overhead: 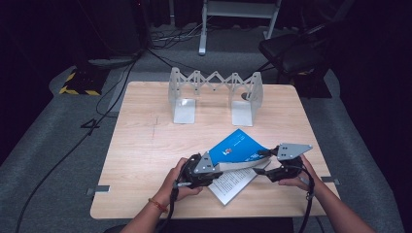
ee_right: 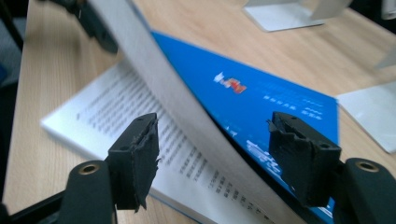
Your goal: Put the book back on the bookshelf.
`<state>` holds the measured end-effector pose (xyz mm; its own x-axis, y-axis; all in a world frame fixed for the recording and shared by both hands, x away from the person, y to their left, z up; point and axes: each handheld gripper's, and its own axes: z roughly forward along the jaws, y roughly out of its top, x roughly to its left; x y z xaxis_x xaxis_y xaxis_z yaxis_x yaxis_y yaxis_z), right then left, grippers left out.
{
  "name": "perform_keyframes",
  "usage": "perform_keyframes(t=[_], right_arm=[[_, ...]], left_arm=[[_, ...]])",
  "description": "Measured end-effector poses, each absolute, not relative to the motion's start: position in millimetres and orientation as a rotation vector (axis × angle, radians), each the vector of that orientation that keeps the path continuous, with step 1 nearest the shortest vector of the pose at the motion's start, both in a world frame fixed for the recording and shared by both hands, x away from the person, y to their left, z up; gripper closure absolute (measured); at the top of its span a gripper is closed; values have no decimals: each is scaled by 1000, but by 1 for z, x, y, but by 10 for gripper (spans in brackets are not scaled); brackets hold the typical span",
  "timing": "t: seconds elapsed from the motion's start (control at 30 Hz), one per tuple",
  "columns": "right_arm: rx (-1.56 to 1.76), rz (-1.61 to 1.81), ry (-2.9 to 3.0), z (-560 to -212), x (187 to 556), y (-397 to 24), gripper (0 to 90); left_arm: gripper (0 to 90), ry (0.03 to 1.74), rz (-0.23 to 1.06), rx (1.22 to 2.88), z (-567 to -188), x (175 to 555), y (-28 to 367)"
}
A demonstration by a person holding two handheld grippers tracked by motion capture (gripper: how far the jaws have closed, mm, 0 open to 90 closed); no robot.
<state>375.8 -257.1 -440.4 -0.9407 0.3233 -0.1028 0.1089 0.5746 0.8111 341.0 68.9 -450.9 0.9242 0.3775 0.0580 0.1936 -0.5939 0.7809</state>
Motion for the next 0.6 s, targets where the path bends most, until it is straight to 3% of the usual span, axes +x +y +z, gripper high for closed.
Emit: perform_keyframes(t=[0.2,0.33,0.43,0.6], right_arm=[[251,1185,2613,-455,387,-246,368],[284,1164,2570,-461,398,-250,457],[259,1174,2534,-464,397,-251,586],[208,1148,2512,-462,393,-245,646]], left_arm=[[699,396,272,2243,-449,349,90],[689,401,243,2254,-445,357,102],[678,422,227,2241,-445,363,109],[606,507,223,2218,-447,364,115]])
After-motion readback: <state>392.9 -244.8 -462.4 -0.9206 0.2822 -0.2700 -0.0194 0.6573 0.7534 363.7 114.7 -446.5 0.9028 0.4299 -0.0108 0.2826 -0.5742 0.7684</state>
